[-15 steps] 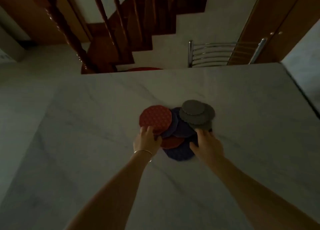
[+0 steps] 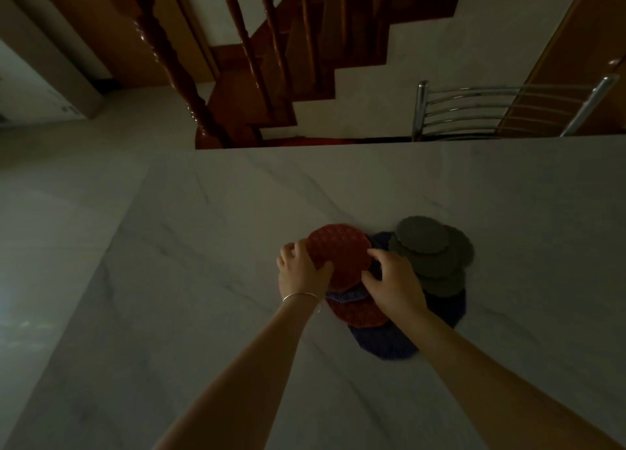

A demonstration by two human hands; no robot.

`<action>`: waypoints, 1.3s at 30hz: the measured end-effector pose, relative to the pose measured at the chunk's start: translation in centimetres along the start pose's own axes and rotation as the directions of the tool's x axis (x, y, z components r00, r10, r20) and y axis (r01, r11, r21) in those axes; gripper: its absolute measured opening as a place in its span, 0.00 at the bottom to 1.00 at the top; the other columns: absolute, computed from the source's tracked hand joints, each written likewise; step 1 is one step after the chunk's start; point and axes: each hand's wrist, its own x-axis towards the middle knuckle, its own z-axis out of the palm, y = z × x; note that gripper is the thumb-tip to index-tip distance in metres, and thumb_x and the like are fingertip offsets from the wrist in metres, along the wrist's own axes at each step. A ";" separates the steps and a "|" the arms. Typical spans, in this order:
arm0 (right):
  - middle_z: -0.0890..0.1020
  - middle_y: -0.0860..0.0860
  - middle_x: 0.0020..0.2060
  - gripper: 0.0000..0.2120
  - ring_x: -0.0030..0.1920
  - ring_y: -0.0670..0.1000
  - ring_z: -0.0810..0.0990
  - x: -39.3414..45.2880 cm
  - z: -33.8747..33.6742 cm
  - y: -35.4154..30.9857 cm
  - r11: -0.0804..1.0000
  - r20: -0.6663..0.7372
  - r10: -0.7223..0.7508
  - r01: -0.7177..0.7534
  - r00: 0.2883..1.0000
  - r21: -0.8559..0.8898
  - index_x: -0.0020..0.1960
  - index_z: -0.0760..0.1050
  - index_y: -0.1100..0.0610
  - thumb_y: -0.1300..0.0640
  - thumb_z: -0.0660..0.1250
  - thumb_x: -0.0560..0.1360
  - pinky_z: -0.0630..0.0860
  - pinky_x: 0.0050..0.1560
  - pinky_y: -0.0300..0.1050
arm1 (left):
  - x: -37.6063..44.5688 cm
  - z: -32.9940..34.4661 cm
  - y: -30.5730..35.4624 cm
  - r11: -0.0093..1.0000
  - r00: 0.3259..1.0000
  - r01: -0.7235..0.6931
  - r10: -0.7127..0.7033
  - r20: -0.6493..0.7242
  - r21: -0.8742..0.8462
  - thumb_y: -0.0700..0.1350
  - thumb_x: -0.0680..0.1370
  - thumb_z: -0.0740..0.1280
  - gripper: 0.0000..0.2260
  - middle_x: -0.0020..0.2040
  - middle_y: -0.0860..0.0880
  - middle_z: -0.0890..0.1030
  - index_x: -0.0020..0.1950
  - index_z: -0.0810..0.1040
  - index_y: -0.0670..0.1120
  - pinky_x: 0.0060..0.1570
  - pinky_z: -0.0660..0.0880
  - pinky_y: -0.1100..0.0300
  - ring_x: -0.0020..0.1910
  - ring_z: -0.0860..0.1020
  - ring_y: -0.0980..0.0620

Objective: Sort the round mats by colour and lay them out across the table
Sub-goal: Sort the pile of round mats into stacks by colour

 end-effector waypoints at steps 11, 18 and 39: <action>0.77 0.54 0.61 0.26 0.46 0.51 0.76 4.0 0.0 -2.0 0.772 0.081 0.418 -0.401 0.905 0.494 0.70 0.67 0.53 0.57 0.68 0.73 0.73 0.47 0.49 | 3.4 -1.8 0.7 0.520 0.889 0.432 -0.383 0.251 -0.737 0.50 0.74 0.66 0.21 0.60 0.36 0.77 0.64 0.72 0.40 0.60 0.74 0.43 0.56 0.77 0.39; 0.73 0.58 0.66 0.29 0.54 0.55 0.78 5.0 0.7 -3.2 0.762 0.051 0.438 -0.401 0.898 0.509 0.72 0.65 0.59 0.60 0.68 0.73 0.76 0.51 0.47 | 2.5 -3.7 -1.4 -0.017 0.714 0.662 -0.288 0.638 -0.749 0.64 0.75 0.58 0.24 0.54 0.43 0.79 0.61 0.73 0.48 0.46 0.74 0.48 0.59 0.76 0.43; 0.77 0.55 0.61 0.25 0.48 0.51 0.76 5.1 0.1 -1.5 0.732 0.042 0.426 -0.371 0.904 0.571 0.67 0.71 0.54 0.60 0.70 0.71 0.71 0.40 0.42 | 1.7 -2.8 -2.9 0.115 0.680 0.732 -0.053 0.731 -0.672 0.39 0.75 0.63 0.11 0.48 0.43 0.76 0.56 0.79 0.47 0.38 0.82 0.43 0.43 0.81 0.41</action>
